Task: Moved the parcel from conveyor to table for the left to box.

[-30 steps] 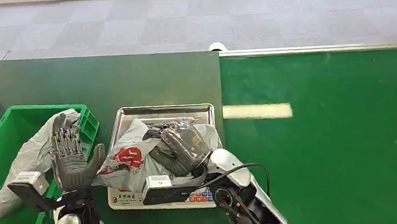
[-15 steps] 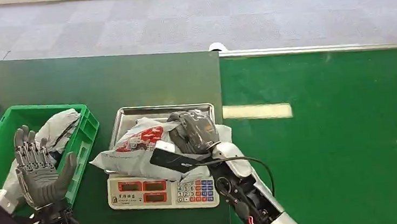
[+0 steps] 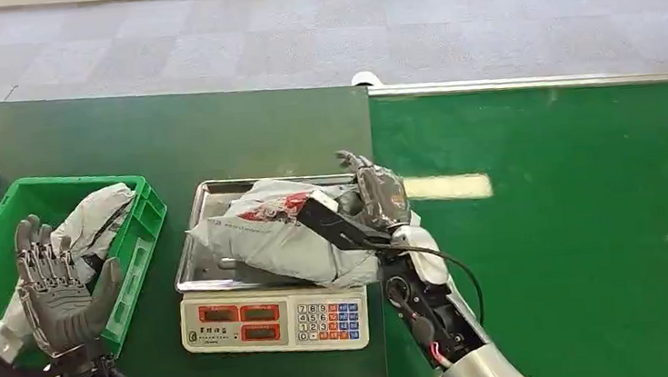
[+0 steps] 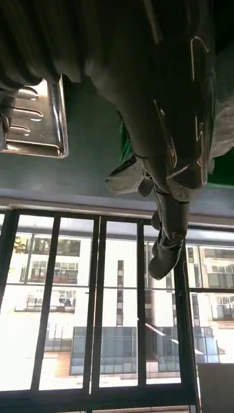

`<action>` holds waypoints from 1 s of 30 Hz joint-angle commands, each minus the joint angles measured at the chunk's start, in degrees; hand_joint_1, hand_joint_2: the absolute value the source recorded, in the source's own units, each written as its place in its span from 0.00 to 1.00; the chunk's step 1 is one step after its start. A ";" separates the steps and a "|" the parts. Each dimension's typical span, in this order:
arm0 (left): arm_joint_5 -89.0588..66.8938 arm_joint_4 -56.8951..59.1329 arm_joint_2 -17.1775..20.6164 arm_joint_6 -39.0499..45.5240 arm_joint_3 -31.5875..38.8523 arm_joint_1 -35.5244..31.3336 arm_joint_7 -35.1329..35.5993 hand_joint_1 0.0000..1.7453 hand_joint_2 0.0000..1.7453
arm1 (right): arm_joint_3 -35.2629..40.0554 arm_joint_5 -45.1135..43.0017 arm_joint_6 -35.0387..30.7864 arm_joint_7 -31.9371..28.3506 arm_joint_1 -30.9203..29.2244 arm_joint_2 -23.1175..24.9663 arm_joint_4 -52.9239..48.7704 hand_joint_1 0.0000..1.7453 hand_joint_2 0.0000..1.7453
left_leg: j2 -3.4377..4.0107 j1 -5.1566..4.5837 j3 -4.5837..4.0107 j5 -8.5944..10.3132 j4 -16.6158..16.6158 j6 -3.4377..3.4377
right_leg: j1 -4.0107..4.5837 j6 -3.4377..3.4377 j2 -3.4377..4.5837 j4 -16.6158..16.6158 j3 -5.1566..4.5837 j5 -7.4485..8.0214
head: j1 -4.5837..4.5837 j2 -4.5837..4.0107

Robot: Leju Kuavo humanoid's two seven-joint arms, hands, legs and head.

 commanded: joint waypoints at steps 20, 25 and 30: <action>-6.48 4.04 4.63 -6.82 -17.24 -3.92 -0.31 0.00 1.00 | -2.83 -32.90 -1.15 -26.43 17.18 -5.77 -33.77 0.00 1.00 | -0.27 -0.01 -0.09 0.06 0.00 0.07 | 0.01 -0.08 -0.31 -0.03 -0.06 -0.02 | 0.00 0.00; -11.62 5.46 6.04 -9.73 -23.20 -7.82 3.55 0.00 1.00 | -2.81 -36.23 -1.58 -29.20 21.07 -7.14 -38.70 0.00 1.00 | -0.33 0.02 -0.13 0.15 -0.09 0.15 | 0.06 -0.17 -0.40 -0.15 -0.04 0.06 | -0.02 0.00; -18.92 9.65 6.95 -11.46 -28.36 -12.82 7.72 0.00 1.00 | -3.71 -36.97 -1.06 -29.80 22.75 -6.92 -39.51 0.00 1.00 | -0.12 -0.01 0.00 0.04 -0.03 0.06 | 0.01 -0.07 -0.15 -0.05 0.01 0.01 | 0.00 0.00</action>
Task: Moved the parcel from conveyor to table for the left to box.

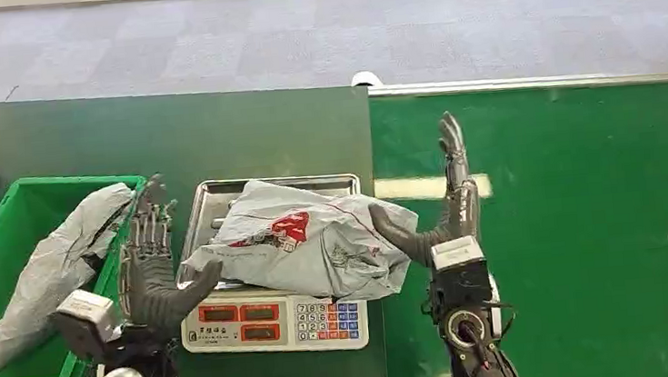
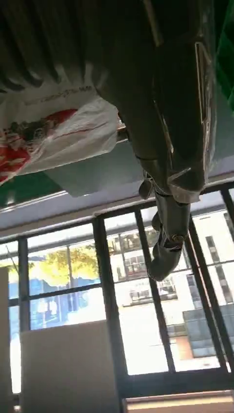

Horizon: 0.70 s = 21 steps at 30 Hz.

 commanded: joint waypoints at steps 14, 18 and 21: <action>-34.85 24.23 3.56 -0.16 -21.24 -20.92 19.53 0.00 1.00 | 1.65 2.16 -6.73 -6.54 6.81 -2.91 -15.25 0.00 1.00 | -0.07 0.00 0.03 0.06 -0.03 0.06 | 0.02 -0.10 -0.11 -0.04 0.05 0.04 | -0.04 0.00; -40.75 38.51 1.63 -2.94 -24.46 -27.48 21.93 0.00 1.00 | 2.78 2.84 -8.42 -5.52 6.21 -3.20 -16.89 0.00 1.00 | -0.26 -0.01 -0.03 0.10 0.01 0.06 | 0.01 -0.08 -0.27 -0.01 0.03 0.03 | -0.02 0.00; -40.76 46.63 0.52 -5.11 -26.53 -29.60 20.51 0.42 1.00 | 3.64 3.25 -9.54 -4.07 5.09 -3.62 -15.13 0.00 1.00 | -0.14 0.00 0.06 0.08 -0.02 0.07 | 0.02 -0.07 -0.16 -0.06 0.10 0.06 | -0.02 0.00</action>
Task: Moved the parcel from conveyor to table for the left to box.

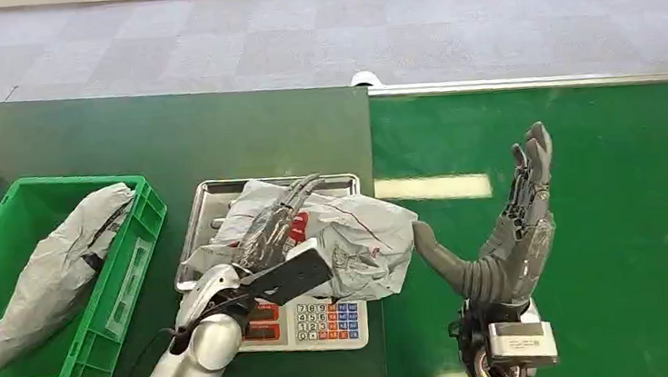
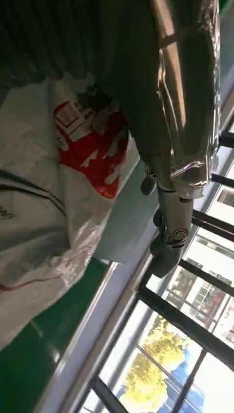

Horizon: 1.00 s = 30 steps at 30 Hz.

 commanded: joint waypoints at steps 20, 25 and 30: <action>7.61 21.82 -1.14 -1.91 -2.31 -9.22 -4.75 0.96 1.00 | 3.02 0.74 -4.69 3.64 -0.36 -3.27 -0.25 0.00 1.00 | 0.08 -0.01 0.22 0.11 -0.10 0.11 | 0.02 -0.07 0.02 -0.10 0.29 0.14 | -0.02 0.00; 10.45 18.08 -0.51 -0.52 -1.04 -8.18 -5.65 0.97 1.00 | 2.97 0.70 -4.66 4.02 -0.23 -3.29 -0.04 0.00 1.00 | 0.15 0.00 0.16 0.10 -0.07 0.12 | 0.03 -0.10 0.10 -0.07 0.19 0.14 | -0.02 0.00; 10.41 18.11 -0.59 -0.49 -1.19 -8.03 -5.70 0.97 1.00 | 2.98 0.70 -4.66 4.02 -0.27 -3.27 -0.06 0.00 1.00 | 0.06 -0.01 0.13 0.06 -0.03 0.09 | 0.01 -0.04 0.03 -0.03 0.20 0.07 | -0.02 0.00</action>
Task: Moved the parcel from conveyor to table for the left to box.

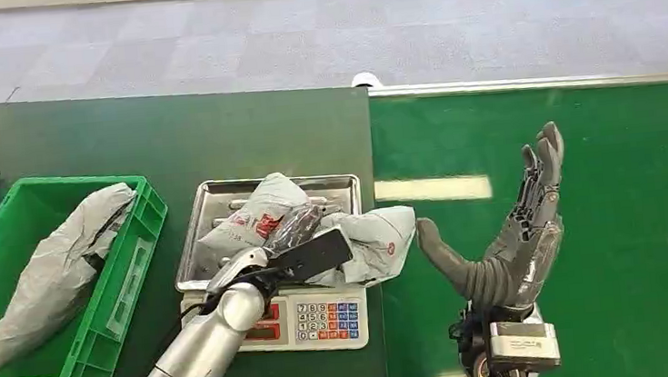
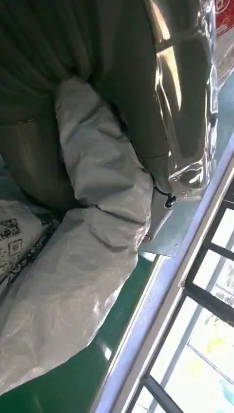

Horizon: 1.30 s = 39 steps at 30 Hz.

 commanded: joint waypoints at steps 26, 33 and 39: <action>-0.20 -37.09 6.64 41.65 23.65 16.97 -9.42 0.94 1.00 | -5.40 -1.51 0.31 1.78 7.51 -0.57 10.00 0.00 1.00 | 0.12 0.03 -0.31 0.03 -0.09 0.05 | 0.07 -0.12 0.08 -0.06 -0.35 0.05 | 0.02 0.00; -5.98 -35.30 6.12 41.93 26.81 15.10 -5.89 0.96 1.00 | -5.73 -1.24 0.85 2.90 6.49 -0.17 11.74 0.00 1.00 | 0.09 0.03 -0.29 0.06 -0.09 0.05 | 0.06 -0.12 0.06 -0.05 -0.33 0.06 | 0.00 0.00; -8.36 -35.46 5.19 42.03 28.04 15.44 -4.82 0.95 1.00 | -5.90 -1.15 1.05 3.20 6.64 -0.07 11.77 0.00 1.00 | 0.00 0.03 -0.30 0.06 -0.07 0.06 | 0.07 -0.12 -0.03 -0.07 -0.33 0.04 | 0.00 0.00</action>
